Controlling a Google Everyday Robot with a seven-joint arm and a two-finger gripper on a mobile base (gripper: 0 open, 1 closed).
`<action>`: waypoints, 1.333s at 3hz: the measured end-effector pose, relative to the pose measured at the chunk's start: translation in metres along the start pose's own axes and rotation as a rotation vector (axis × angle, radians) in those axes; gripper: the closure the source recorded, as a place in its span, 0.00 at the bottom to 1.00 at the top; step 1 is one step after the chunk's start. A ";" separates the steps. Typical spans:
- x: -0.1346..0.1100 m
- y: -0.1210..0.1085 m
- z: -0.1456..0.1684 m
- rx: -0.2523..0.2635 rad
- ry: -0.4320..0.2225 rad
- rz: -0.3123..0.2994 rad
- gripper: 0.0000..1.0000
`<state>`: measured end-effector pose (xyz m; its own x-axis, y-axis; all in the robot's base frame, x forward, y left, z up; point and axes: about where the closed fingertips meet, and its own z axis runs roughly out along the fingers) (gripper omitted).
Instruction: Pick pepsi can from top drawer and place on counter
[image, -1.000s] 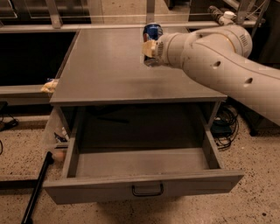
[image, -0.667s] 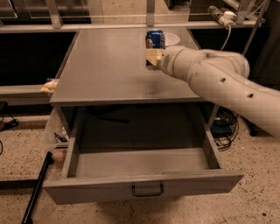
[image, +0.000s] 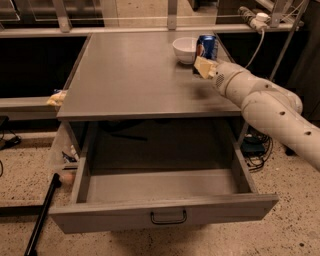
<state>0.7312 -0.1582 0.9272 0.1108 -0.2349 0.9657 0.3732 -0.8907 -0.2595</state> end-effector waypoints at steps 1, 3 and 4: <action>0.000 0.000 0.000 0.000 0.000 0.000 1.00; -0.006 -0.012 0.006 0.044 0.063 -0.040 1.00; -0.011 -0.025 0.007 0.081 0.110 -0.082 1.00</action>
Offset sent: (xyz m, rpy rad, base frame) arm 0.0002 0.0023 -0.0029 0.0104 -0.0450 0.0072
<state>0.7275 -0.1304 0.9233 -0.0232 -0.2081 0.9778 0.4500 -0.8756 -0.1757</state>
